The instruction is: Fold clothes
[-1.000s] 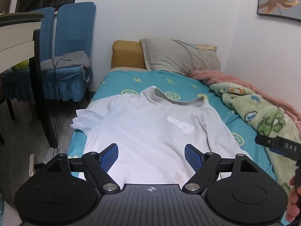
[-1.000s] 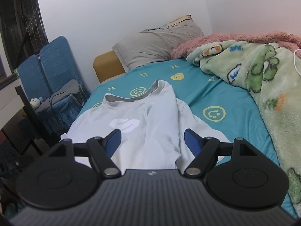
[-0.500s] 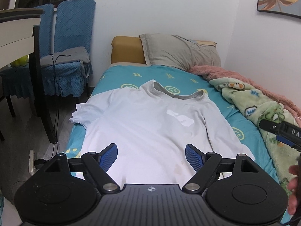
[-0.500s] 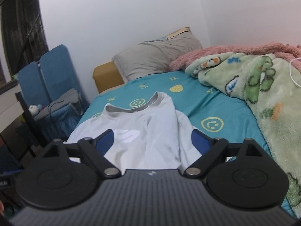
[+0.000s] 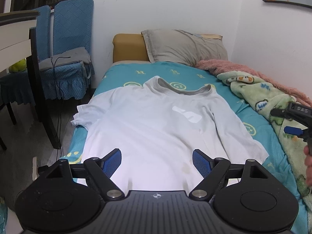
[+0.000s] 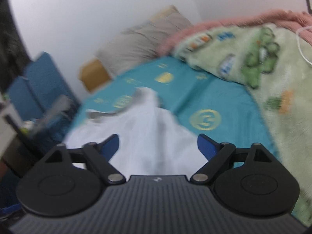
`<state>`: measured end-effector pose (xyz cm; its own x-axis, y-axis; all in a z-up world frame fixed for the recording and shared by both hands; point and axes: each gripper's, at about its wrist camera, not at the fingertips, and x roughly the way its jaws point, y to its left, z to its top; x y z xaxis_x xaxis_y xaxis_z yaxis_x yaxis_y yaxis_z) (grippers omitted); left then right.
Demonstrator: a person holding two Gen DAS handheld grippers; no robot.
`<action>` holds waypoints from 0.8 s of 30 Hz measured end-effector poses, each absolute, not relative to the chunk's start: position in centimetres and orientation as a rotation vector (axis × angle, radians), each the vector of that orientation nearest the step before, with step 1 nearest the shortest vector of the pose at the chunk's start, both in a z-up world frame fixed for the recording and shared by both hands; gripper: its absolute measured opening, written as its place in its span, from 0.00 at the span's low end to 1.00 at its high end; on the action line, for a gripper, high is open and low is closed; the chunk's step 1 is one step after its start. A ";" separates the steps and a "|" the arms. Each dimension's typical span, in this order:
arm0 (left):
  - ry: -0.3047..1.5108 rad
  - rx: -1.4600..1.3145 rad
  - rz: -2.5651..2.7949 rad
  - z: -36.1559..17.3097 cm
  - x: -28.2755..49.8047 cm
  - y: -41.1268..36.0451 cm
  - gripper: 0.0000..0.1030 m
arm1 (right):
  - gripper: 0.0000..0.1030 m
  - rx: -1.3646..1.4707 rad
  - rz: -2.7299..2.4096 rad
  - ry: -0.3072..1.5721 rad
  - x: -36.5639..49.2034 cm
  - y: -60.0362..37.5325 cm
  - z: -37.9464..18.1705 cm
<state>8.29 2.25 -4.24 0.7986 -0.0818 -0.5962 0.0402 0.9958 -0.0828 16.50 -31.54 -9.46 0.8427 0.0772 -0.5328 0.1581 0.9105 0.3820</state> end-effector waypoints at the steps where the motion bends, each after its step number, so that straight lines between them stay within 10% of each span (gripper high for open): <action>1: 0.641 -0.067 -0.062 -4.4 8.5 2.3 0.80 | 0.67 0.422 -0.071 0.600 17.3 -32.5 -10.3; 12: 0.663 -0.078 -0.064 -7.1 12.0 2.9 0.80 | 0.64 0.557 -0.104 0.825 22.0 -37.6 -18.3; 16: 0.671 -0.071 -0.085 -7.9 12.9 2.3 0.79 | 0.50 0.463 -0.068 0.863 22.3 -35.9 -19.0; 19: 0.675 -0.073 -0.106 -8.3 13.2 1.8 0.79 | 0.07 0.440 -0.054 0.844 22.5 -35.5 -17.8; 24: 0.654 -0.077 -0.137 -8.0 13.1 1.5 0.79 | 0.05 0.333 -0.083 0.800 23.3 -34.8 -15.0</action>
